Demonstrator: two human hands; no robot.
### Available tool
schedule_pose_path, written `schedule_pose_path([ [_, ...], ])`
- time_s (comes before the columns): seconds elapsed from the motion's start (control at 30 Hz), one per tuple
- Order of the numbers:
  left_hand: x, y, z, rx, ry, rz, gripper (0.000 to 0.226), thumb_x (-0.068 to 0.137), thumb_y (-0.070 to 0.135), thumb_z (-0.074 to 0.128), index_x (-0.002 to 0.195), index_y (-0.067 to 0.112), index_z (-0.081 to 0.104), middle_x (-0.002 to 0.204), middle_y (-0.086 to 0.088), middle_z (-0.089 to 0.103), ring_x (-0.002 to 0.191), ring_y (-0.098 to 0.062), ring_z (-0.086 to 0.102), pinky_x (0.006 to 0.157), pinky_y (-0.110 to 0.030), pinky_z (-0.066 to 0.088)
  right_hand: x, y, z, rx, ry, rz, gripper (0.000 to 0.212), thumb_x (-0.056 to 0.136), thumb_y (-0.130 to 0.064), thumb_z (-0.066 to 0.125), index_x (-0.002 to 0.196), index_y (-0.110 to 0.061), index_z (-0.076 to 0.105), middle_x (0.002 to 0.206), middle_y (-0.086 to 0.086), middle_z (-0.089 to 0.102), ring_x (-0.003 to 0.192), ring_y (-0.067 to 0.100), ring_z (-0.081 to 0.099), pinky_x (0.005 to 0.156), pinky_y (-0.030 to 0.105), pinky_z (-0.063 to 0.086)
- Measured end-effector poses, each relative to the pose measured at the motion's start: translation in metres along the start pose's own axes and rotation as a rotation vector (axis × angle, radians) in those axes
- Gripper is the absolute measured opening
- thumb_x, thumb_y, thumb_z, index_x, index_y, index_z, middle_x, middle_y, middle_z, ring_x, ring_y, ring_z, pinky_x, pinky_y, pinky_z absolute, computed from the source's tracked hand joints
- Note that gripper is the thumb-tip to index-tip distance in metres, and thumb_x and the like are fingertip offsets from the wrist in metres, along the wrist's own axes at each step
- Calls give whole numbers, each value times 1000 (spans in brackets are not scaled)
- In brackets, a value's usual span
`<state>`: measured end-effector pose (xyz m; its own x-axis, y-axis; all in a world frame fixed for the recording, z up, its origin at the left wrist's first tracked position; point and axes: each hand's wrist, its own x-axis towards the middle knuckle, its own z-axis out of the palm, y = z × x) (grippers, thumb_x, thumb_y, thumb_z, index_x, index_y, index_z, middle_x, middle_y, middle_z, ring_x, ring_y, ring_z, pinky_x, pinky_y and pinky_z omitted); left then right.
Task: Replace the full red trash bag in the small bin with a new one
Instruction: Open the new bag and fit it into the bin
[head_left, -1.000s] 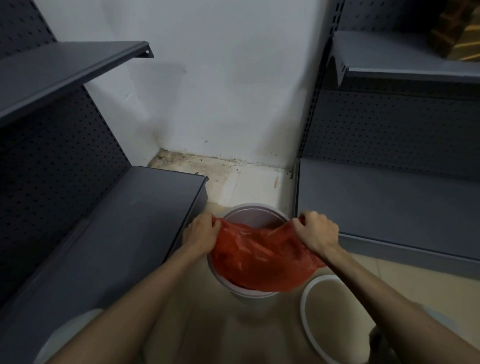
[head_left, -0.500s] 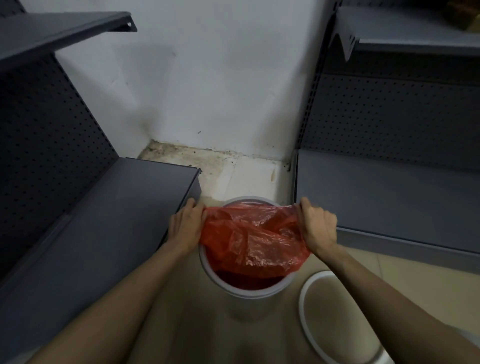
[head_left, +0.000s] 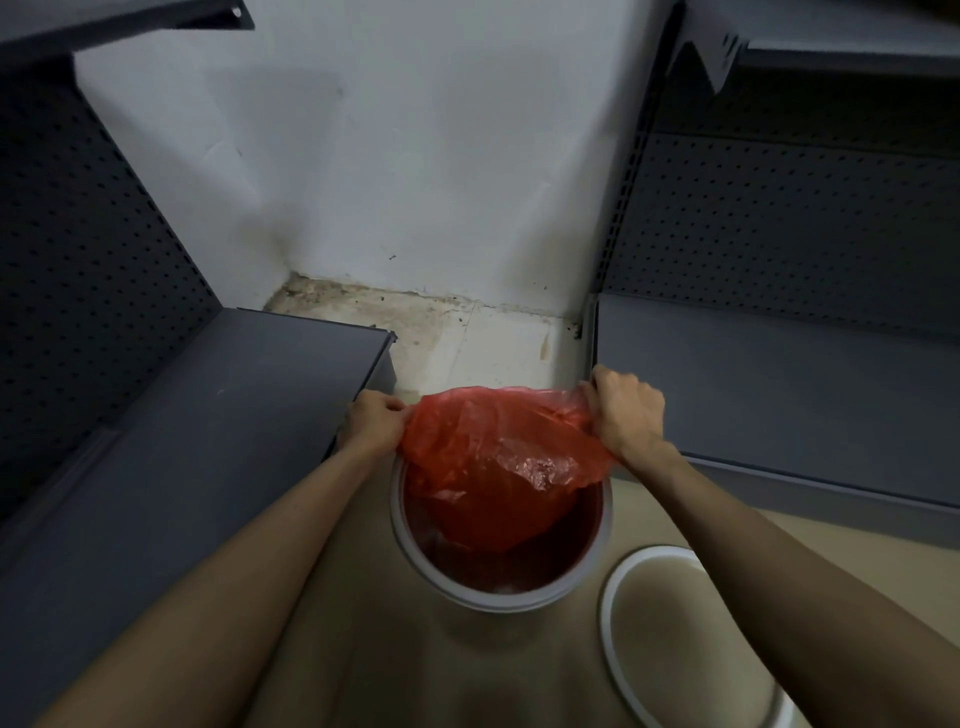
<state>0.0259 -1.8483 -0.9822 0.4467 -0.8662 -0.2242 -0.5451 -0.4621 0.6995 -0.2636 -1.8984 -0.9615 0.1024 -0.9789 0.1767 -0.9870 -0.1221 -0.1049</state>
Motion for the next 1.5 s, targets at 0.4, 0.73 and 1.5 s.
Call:
schedule_pose_path([
  [0.4, 22, 0, 13, -230, 27, -279, 49, 74, 28, 66, 109, -7, 66, 105, -23, 70, 92, -36, 69, 75, -40, 56, 12, -4, 10, 188, -183, 211, 23, 93, -30, 53, 93, -11, 67, 90, 10, 69, 85, 32, 65, 70, 37, 47],
  [0.73, -1, -4, -6, -223, -205, -315, 46, 84, 40, 70, 109, 1, 65, 91, -12, 67, 78, -25, 62, 61, -31, 48, 3, 9, 15, 357, -357, 224, 37, 92, -47, 50, 84, -14, 64, 88, 8, 70, 81, 28, 66, 79, 42, 55],
  [1.5, -91, -3, -71, 372, -349, 506, 59, 75, 69, 62, 120, 30, 63, 108, 18, 52, 107, -9, 53, 92, -34, 50, -74, 4, -65, 106, -310, -440, 17, 83, -39, 65, 96, -28, 65, 106, -10, 64, 104, 17, 49, 87, 31, 32],
])
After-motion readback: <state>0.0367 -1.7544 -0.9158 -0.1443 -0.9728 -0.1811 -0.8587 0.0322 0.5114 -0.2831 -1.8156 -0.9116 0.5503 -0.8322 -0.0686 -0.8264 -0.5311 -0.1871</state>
